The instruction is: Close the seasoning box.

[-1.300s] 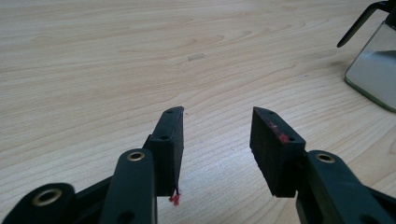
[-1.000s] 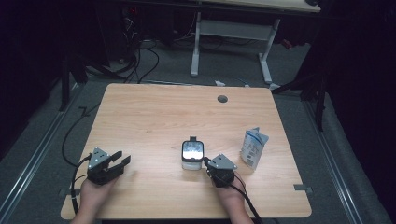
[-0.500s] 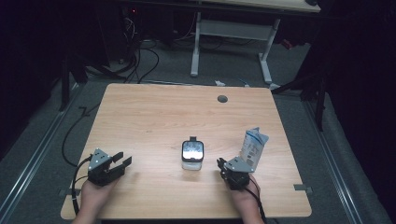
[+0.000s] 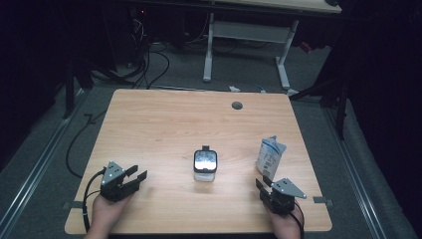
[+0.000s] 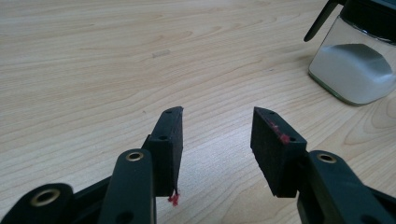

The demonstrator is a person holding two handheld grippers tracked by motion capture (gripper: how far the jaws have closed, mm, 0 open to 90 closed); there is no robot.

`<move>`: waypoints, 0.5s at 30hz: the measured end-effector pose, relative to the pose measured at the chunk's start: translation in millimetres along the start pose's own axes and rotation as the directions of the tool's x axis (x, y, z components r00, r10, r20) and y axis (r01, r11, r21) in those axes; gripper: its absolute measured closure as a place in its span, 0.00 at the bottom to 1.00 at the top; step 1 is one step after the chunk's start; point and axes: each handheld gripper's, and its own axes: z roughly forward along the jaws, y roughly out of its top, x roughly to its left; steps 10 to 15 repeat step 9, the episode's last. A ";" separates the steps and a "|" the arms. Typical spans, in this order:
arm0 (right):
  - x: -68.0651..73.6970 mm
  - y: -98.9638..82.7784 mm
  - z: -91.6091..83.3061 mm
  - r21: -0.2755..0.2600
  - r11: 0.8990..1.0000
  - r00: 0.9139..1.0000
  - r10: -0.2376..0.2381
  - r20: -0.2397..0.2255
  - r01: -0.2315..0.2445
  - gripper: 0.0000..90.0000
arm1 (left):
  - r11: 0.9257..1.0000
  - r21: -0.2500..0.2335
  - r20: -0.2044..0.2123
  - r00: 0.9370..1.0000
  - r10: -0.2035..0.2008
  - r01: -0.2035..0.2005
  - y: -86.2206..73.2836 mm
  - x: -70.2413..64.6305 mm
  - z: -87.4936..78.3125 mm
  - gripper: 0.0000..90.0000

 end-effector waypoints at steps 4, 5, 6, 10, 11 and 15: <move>-1.1 0.0 1.6 -0.001 1.000 1.000 -0.004 -0.003 0.004 0.74 | 1.000 0.003 -0.001 1.000 0.001 -0.001 -0.1 -0.4 0.7 0.60; -1.2 -0.3 2.0 0.002 1.000 1.000 -0.005 -0.004 0.005 0.74 | 1.000 0.002 -0.001 1.000 0.000 0.000 -0.3 -0.1 0.9 0.60; -1.4 -0.4 2.2 0.003 1.000 1.000 -0.006 -0.002 0.006 0.74 | 1.000 0.004 0.000 1.000 0.000 0.000 -0.5 0.3 0.8 0.60; -1.6 -0.2 2.6 0.003 1.000 1.000 -0.004 -0.001 0.004 0.73 | 1.000 0.003 0.001 1.000 -0.001 0.001 -0.7 1.2 0.5 0.60; -1.6 -0.2 2.6 0.003 1.000 1.000 -0.004 -0.001 0.004 0.73 | 1.000 0.003 0.001 1.000 -0.001 0.001 -0.7 1.2 0.5 0.60; -1.6 -0.2 2.6 0.003 1.000 1.000 -0.004 -0.001 0.004 0.73 | 1.000 0.003 0.001 1.000 -0.001 0.001 -0.7 1.2 0.5 0.60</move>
